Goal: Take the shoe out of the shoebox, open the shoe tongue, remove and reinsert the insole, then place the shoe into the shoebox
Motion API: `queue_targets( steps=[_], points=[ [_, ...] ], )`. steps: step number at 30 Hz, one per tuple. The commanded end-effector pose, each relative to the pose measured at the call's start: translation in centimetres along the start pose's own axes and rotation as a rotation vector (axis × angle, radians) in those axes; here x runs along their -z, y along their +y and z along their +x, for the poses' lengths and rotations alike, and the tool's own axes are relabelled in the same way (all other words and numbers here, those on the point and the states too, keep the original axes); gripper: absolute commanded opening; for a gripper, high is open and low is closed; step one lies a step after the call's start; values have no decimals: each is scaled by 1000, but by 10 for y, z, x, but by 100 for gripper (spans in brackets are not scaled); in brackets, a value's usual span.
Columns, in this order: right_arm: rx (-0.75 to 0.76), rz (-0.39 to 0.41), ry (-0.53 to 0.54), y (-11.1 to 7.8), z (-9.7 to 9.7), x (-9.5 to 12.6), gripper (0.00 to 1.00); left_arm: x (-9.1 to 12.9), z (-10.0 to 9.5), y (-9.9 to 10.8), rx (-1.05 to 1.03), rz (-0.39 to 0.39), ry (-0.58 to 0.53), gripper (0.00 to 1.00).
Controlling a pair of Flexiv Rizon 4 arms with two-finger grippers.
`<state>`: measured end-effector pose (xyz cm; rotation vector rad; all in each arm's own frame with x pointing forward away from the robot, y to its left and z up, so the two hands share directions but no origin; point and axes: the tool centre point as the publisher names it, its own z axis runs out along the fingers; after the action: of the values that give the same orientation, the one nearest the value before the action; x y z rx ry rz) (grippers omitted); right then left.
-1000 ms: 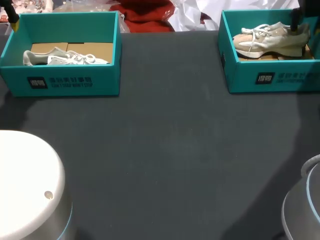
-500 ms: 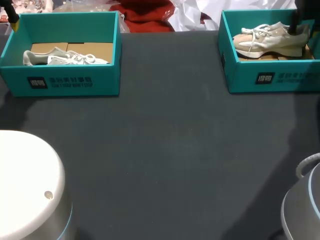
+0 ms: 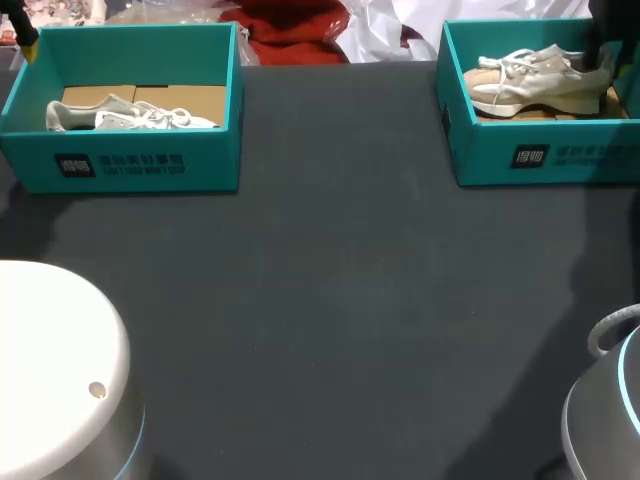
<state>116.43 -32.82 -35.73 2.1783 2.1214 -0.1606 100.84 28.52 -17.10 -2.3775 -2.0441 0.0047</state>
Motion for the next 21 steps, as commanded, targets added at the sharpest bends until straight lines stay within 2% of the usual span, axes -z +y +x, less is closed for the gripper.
queue_targets(
  steps=[1,4,14,21],
  points=[
    [-8,9,-9,4,3,-1,91,0,1,0,-2,0,2,100],
    [-12,7,-15,4,1,0,95,0,1,0,-2,0,2,100],
    [-1,20,-12,7,3,-5,92,0,1,0,-2,0,2,100],
    [2,37,4,7,4,-13,83,0,1,0,-2,0,2,100]
  ],
)
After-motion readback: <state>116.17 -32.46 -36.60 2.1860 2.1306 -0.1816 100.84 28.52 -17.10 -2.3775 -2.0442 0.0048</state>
